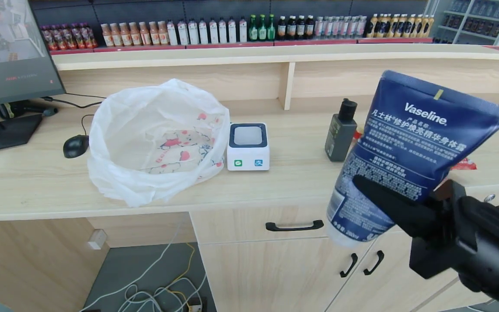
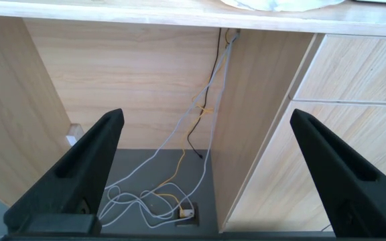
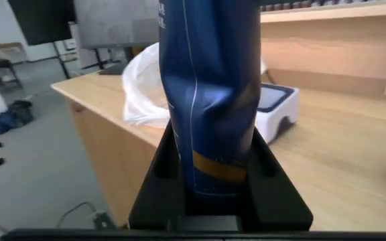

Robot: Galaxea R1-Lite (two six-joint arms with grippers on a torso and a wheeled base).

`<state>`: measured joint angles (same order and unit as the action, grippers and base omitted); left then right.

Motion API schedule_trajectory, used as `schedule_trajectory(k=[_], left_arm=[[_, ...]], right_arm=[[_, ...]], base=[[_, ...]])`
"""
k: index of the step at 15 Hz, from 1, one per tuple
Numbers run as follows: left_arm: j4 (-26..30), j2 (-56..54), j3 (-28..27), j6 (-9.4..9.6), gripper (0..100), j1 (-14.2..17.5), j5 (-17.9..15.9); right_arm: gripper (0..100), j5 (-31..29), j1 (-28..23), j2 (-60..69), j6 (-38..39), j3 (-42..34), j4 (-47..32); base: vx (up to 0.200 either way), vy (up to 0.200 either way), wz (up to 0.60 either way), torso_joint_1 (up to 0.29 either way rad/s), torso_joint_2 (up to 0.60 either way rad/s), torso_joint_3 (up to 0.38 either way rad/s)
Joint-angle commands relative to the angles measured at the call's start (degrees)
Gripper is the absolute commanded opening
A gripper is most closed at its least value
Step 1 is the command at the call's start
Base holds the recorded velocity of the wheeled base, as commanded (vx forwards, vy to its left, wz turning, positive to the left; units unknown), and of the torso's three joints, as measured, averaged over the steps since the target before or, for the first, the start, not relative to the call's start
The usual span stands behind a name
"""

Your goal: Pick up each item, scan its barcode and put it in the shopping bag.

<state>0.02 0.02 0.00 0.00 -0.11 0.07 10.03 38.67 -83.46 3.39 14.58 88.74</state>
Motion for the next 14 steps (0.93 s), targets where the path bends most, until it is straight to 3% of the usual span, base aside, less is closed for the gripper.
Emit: schedule_trajectory(k=[1, 5, 7, 8, 14], left_arm=[[-0.02, -0.02, 0.0, 0.0, 100, 0.02, 0.01], [0.06, -0.02, 0.0, -0.18, 100, 0.02, 0.01], [0.06, -0.02, 0.0, -0.18, 100, 0.02, 0.01], [0.06, -0.02, 0.0, -0.09, 100, 0.02, 0.01], [0.06, -0.02, 0.0, 0.0, 100, 0.02, 0.01]], right_arm=[[0, -3.62, -4.83, -0.22, -4.27, 3.7, -1.02], [0, -15.57, -7.03, 0.4, -8.57, 5.2, -0.58], [0, -18.12, -9.75, 0.31, -11.04, 5.55, 0.39], [0, -18.12, -9.84, 0.22, -11.04, 4.32, 1.0], [0, -18.29, -10.46, -2.15, -12.71, 5.72, 1.26]], base=[[0.0, 0.0, 0.0, 0.0, 0.0, 0.0], [0.0, 0.0, 0.0, 0.0, 0.0, 0.0], [0.0, 0.0, 0.0, 0.0, 0.0, 0.0], [0.0, 0.0, 0.0, 0.0, 0.0, 0.0], [0.0, 0.2, 0.0, 0.001, 0.0, 0.002]])
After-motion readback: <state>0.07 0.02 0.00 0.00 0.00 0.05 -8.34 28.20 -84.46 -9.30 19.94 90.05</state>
